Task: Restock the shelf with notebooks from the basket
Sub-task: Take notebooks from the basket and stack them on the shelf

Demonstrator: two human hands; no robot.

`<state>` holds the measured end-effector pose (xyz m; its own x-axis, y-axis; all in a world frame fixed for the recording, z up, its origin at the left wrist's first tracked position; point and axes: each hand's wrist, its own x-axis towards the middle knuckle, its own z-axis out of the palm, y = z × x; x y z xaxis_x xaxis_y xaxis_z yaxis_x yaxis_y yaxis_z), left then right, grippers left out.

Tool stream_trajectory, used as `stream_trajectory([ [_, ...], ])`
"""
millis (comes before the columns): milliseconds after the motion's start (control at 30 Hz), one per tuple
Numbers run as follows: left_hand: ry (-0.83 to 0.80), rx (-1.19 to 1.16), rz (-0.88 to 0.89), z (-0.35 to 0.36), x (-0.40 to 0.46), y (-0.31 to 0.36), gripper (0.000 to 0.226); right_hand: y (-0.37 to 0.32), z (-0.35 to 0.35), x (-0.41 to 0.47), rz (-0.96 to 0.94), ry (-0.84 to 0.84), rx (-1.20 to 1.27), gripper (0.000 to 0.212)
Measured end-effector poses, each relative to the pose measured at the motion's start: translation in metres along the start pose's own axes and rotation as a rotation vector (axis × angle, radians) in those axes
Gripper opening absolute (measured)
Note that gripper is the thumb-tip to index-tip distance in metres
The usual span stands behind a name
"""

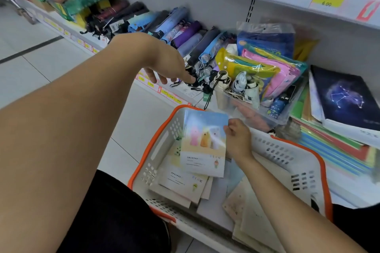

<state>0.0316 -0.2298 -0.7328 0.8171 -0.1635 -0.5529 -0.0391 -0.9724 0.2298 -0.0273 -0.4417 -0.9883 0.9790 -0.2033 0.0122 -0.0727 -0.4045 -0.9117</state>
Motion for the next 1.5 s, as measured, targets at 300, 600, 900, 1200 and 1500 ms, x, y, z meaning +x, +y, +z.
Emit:
stream_trajectory([
  [300, -0.055, -0.416, 0.103, -0.006, -0.016, -0.001, 0.037, -0.126, -0.040, 0.029, 0.047, -0.135, 1.006, 0.017],
  [600, 0.129, 0.054, -0.027, -0.005, -0.010, -0.008, 0.025, 0.039, 0.044, -0.035, 0.093, -0.442, -0.700, 0.094],
  [900, 0.174, 0.109, -0.077, -0.010, -0.007, -0.016, 0.025, 0.001, -0.014, -0.011, 0.392, -0.443, 0.110, 0.019],
  [1200, 0.136, -0.542, 0.147, -0.012, -0.022, -0.005, 0.024, -0.153, -0.106, 0.040, -0.012, -0.248, 0.661, 0.008],
  [1500, 0.112, -1.037, 0.392, -0.024, -0.036, 0.019, 0.038, -0.234, -0.127, 0.072, -0.102, -0.027, 0.426, 0.007],
])
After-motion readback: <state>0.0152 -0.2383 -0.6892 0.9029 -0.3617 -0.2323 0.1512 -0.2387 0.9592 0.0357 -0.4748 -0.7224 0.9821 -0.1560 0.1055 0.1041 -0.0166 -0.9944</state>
